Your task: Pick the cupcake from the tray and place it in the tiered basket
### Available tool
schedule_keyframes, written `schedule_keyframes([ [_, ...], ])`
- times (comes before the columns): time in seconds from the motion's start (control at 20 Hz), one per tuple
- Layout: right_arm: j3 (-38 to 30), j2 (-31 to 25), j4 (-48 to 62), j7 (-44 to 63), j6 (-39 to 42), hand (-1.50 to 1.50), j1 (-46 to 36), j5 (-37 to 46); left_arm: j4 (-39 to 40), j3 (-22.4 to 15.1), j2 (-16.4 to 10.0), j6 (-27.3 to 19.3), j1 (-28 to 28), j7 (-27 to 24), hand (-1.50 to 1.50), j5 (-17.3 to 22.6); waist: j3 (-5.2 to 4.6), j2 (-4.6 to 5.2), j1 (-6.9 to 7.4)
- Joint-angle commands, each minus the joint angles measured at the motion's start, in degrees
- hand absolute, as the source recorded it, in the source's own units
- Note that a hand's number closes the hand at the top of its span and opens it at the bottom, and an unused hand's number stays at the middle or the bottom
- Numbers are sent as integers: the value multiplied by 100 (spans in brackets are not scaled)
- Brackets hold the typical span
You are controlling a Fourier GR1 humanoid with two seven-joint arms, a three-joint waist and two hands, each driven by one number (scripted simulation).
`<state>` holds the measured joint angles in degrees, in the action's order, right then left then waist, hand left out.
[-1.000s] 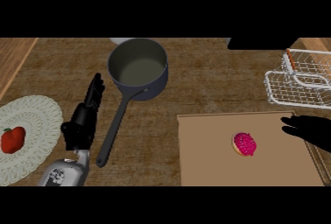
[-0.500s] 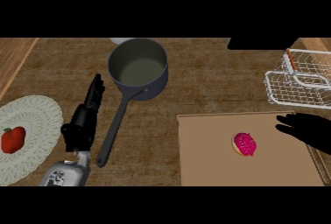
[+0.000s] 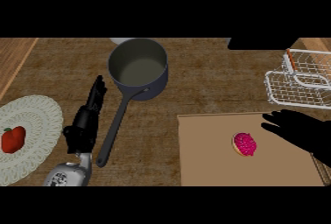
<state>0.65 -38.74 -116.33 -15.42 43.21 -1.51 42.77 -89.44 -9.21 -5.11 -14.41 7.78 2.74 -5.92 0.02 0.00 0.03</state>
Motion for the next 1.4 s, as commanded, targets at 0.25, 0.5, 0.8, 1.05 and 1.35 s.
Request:
schedule_keyframes([
  [0.25, 6, 466, 757, -178, -234, -150, -130, 677, -133, 65, 158, -27, -138, 23, 0, -228, -2, -1, -1],
  [0.5, -85, 389, 843, -534, -171, -150, 154, 776, -3, 219, 105, 223, -267, -195, 0, -92, -2, -3, -11],
  [0.8, 160, 780, 1382, -789, -622, -150, -92, 983, -2, 411, 9, 408, -182, -204, 0, -59, -2, -2, -3],
  [1.05, 428, 885, 2253, -1097, -1040, -150, -309, 1373, -270, 249, 204, 278, -98, 191, 0, -240, 0, 2, 24],
  [1.35, 217, 1164, 1151, -363, 156, -150, -525, 1118, 143, 553, 170, 412, 257, 104, 0, -205, -4, -2, -10],
])
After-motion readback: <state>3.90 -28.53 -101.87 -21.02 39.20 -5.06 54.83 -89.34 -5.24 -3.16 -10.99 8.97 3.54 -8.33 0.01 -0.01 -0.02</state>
